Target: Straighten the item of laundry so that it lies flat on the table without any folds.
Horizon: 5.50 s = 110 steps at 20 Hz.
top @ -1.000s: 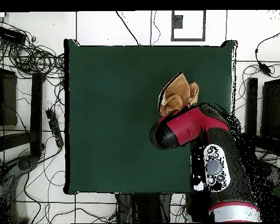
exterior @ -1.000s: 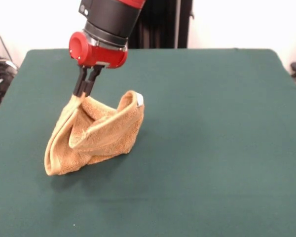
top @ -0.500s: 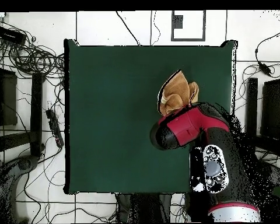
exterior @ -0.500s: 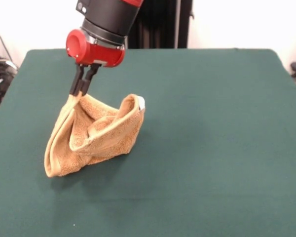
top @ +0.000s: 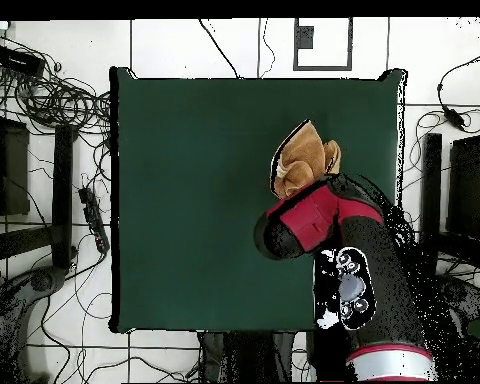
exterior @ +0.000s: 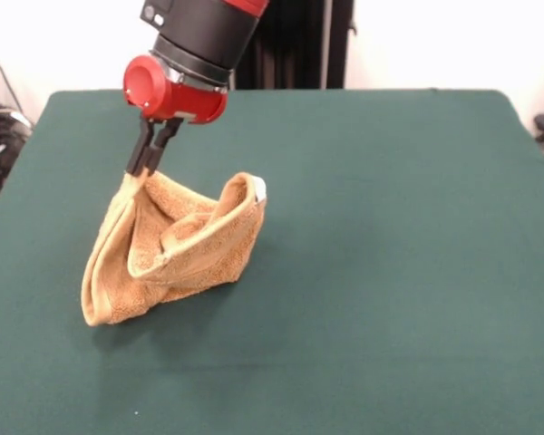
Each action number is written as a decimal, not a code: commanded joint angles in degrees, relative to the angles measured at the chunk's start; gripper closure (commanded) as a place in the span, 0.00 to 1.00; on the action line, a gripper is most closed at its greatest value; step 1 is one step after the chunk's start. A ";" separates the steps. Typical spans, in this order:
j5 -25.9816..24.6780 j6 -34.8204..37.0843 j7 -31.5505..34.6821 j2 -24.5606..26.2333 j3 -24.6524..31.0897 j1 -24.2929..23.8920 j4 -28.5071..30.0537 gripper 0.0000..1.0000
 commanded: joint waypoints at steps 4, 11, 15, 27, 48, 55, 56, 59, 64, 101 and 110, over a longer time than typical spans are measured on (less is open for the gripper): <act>-6.80 8.52 -20.73 1.06 -0.86 2.79 0.21 1.00; -8.79 10.73 -19.84 -1.08 -3.75 5.06 1.74 1.00; -12.09 9.75 -15.36 1.50 -6.05 6.27 1.78 1.00; -12.97 4.40 -6.41 6.75 -6.59 5.57 2.62 1.00; 0.93 -36.92 28.40 9.89 -22.94 15.79 6.99 1.00; 13.22 -40.87 23.21 9.91 -27.52 18.35 10.70 1.00; 13.88 -40.44 22.74 9.12 -28.01 18.84 11.53 1.00; 15.53 -39.91 21.27 7.31 -29.28 19.88 13.39 1.00; 19.68 -43.77 19.95 10.71 -34.61 23.05 13.63 1.00; 34.05 -73.03 14.61 17.01 -44.12 23.81 29.85 1.00; 37.11 -79.99 13.13 19.92 -44.59 24.55 32.83 1.00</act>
